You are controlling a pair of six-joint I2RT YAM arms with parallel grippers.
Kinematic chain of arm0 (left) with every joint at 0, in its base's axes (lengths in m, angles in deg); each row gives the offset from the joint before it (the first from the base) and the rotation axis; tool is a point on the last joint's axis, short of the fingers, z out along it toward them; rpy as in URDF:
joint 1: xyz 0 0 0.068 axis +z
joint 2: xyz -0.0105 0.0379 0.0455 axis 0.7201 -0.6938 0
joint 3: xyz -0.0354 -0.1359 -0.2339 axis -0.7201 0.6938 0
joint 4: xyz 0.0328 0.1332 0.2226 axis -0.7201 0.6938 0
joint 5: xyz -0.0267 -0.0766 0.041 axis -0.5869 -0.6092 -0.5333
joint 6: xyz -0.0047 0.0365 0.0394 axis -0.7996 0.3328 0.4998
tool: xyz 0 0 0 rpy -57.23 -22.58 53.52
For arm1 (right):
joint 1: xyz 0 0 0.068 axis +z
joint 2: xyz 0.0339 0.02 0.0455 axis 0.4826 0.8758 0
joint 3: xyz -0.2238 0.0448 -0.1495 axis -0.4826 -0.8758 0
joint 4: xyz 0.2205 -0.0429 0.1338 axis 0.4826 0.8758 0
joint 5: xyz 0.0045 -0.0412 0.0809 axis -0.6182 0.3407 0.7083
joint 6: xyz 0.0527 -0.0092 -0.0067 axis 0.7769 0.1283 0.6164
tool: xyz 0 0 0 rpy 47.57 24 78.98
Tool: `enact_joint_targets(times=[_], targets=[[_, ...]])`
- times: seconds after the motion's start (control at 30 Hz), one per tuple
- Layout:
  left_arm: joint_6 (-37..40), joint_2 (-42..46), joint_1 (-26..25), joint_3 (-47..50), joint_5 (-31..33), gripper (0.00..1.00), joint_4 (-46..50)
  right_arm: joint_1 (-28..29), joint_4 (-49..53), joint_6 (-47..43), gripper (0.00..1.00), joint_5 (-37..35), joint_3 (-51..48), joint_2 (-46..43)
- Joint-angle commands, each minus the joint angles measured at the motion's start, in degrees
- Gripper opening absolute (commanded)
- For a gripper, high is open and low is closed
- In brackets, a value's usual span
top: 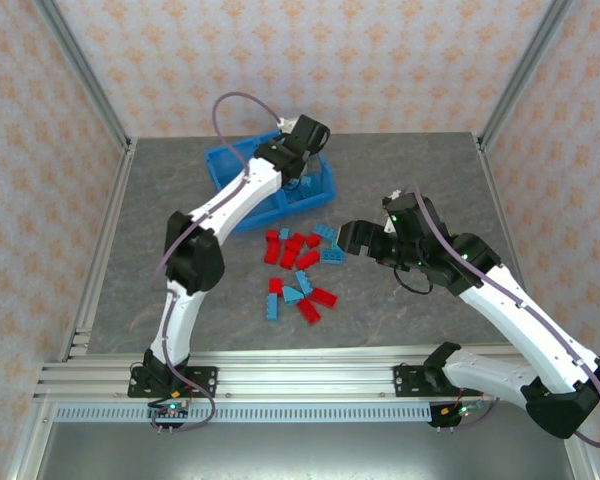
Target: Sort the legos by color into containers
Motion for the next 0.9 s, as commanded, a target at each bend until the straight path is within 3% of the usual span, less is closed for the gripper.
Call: enact_joint_targets(times=[0.0, 0.13, 0.23, 0.33, 0.43, 0.63, 0.87], targets=[[1.92, 9.07, -1.03, 5.41, 0.24, 0.51, -4.14, 0.35, 1.3, -1.44, 0.93, -1.73, -1.15, 0.2], [9.66, 24.79, -2.45, 19.06, -4.57, 0.51, -9.58, 0.36, 1.7, -7.93, 0.92, -2.75, -4.38, 1.85], [19.61, 35.19, -3.46, 25.19, -12.07, 0.69, -5.76, 0.43, 1.26, -17.69, 0.93, -4.1, -6.98, 4.39], [29.36, 43.12, -3.98, 29.47, -20.55, 0.93, 2.47, 1.04, 0.08, -29.93, 0.92, 1.24, -8.51, 7.18], [34.85, 50.12, -4.06, 35.3, -26.07, 0.95, 8.47, 1.72, -2.83, -38.06, 0.91, 3.65, -10.69, 10.19], [35.26, 61.86, -4.04, 51.12, -29.54, 0.98, 11.31, 4.32, -6.34, -41.17, 0.89, 4.76, -13.34, 18.28], [31.1, 64.82, -4.07, 63.13, -32.68, 1.0, 10.43, 8.49, -6.22, -41.95, 0.85, -1.77, -11.85, 29.08]])
